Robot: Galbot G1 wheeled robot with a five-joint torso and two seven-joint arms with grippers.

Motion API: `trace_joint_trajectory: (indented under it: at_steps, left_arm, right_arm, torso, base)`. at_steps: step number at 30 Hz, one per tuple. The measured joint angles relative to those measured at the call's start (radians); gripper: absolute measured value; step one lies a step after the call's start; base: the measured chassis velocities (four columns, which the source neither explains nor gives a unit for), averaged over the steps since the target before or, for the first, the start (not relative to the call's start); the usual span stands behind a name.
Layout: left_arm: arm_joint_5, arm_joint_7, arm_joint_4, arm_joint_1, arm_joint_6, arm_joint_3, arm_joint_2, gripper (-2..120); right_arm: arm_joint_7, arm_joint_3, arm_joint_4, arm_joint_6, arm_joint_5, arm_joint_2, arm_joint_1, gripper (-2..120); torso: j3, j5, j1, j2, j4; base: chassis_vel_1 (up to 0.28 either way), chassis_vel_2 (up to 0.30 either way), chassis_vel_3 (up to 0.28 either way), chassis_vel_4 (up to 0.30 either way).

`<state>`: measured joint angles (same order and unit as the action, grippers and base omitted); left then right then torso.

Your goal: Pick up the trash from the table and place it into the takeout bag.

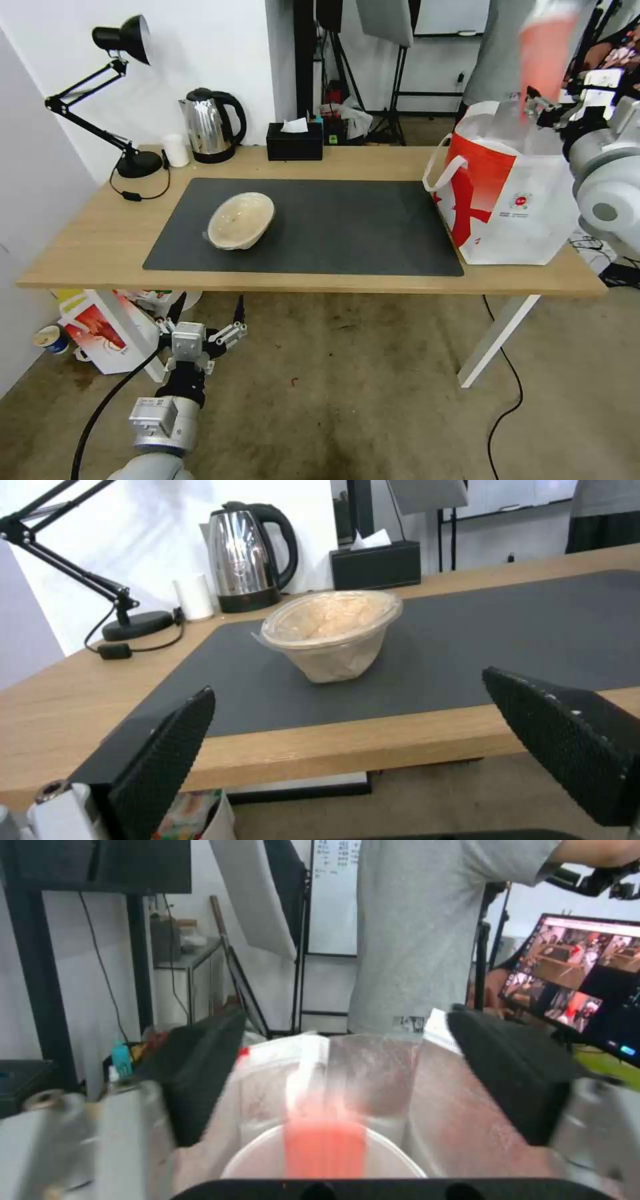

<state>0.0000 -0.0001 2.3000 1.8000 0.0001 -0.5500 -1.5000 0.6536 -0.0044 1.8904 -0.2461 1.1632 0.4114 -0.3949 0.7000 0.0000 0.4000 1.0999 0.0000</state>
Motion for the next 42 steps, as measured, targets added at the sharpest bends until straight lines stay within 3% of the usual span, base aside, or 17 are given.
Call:
trace_joint_trajectory:
  at_steps: [2, 5, 20, 32, 42]
  left_arm:
    - [0.000, 0.000, 0.000, 0.000, 0.000, 0.000, 0.000, 100]
    - [0.000, 0.000, 0.000, 0.000, 0.000, 0.000, 0.000, 100]
    - [0.000, 0.000, 0.000, 0.000, 0.000, 0.000, 0.000, 100]
    - [0.000, 0.000, 0.000, 0.000, 0.000, 0.000, 0.000, 100]
    - [0.000, 0.000, 0.000, 0.000, 0.000, 0.000, 0.000, 100]
  right_arm:
    - [0.001, 0.000, 0.000, -0.001, 0.001, 0.001, 0.000, 83]
    - [0.006, -0.001, 0.005, -0.005, 0.006, 0.003, 0.000, 97]
    - [0.046, -0.001, 0.076, -0.010, 0.038, 0.007, -0.003, 100]
    - [0.150, -0.006, 0.378, -0.012, 0.085, 0.051, 0.002, 100]
    - [0.160, -0.002, 0.561, 0.026, -0.070, 0.096, -0.096, 100]
  torso:
    - [0.000, 0.0000, 0.000, 0.000, 0.0000]
    - [0.000, 0.0000, 0.000, 0.000, 0.0000]
    - [0.000, 0.0000, 0.000, 0.000, -0.0001]
    - [0.000, -0.0003, 0.000, 0.000, 0.0000]
    - [0.000, -0.0001, 0.000, 0.000, 0.0000]
  base:
    - [0.000, 0.000, 0.000, 0.000]
    - [0.000, 0.000, 0.000, 0.000]
    - [0.000, 0.000, 0.000, 0.000]
    - [0.000, 0.000, 0.000, 0.000]
    - [0.000, 0.000, 0.000, 0.000]
